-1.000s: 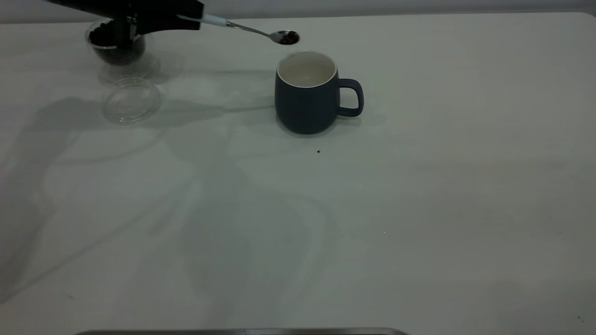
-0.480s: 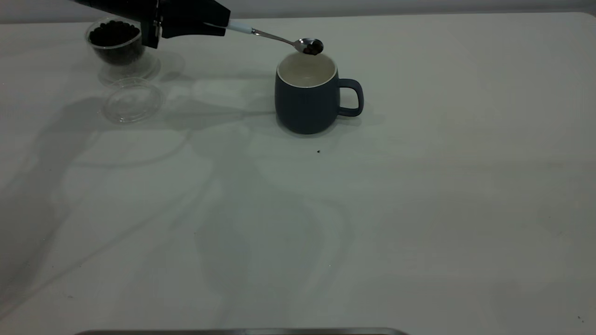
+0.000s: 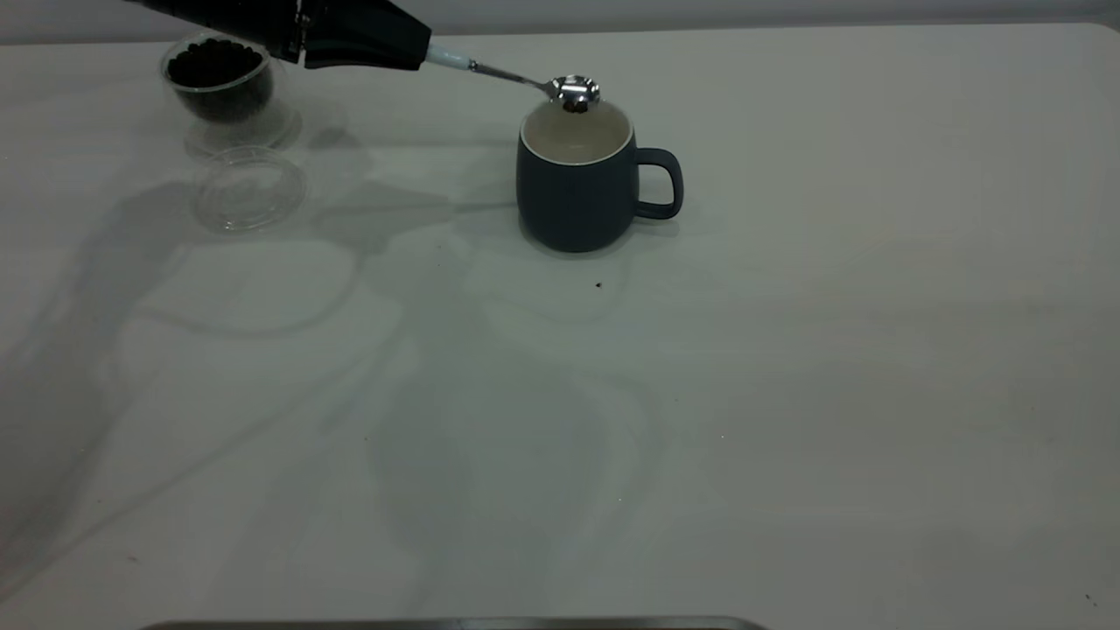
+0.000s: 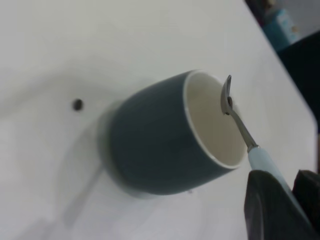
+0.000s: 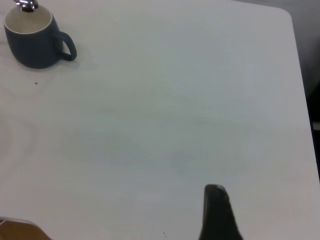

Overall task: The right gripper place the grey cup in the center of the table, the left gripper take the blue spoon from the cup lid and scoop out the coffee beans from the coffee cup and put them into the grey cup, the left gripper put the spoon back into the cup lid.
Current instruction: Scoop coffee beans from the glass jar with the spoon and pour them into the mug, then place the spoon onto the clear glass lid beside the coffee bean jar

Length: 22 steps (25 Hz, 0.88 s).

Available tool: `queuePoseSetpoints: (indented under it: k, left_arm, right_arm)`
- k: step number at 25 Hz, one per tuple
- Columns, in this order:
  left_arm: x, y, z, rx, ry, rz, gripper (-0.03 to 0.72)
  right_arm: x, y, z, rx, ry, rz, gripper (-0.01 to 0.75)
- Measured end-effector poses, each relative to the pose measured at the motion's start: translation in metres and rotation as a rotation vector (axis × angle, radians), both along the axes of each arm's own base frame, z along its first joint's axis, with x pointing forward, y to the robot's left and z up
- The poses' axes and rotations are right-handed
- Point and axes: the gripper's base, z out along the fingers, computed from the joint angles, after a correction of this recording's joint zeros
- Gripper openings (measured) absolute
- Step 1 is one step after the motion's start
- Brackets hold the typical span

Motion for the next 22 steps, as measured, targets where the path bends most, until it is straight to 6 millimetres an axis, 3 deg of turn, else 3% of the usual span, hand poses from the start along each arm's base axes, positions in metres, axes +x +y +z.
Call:
queuePoseSetpoints:
  k: [8,13,16,22]
  left_arm:
    - [0.001,0.0,-0.001,0.022,-0.118,-0.052,0.132]
    - [-0.001,0.006,0.008,-0.094,0.018,-0.003,0.132]
    - [0.002,0.025,0.016,-0.129,0.105,0.07,0.132]
    - [0.001,0.092,0.042,-0.075,0.248,0.237,0.132]
  right_arm:
    - [0.0,0.0,0.0,0.0,0.0,0.0,0.459]
    - [0.0,0.0,0.0,0.0,0.0,0.0,0.459]
    - [0.0,0.0,0.0,0.0,0.0,0.0,0.459]
    - [0.0,0.0,0.0,0.0,0.0,0.0,0.459]
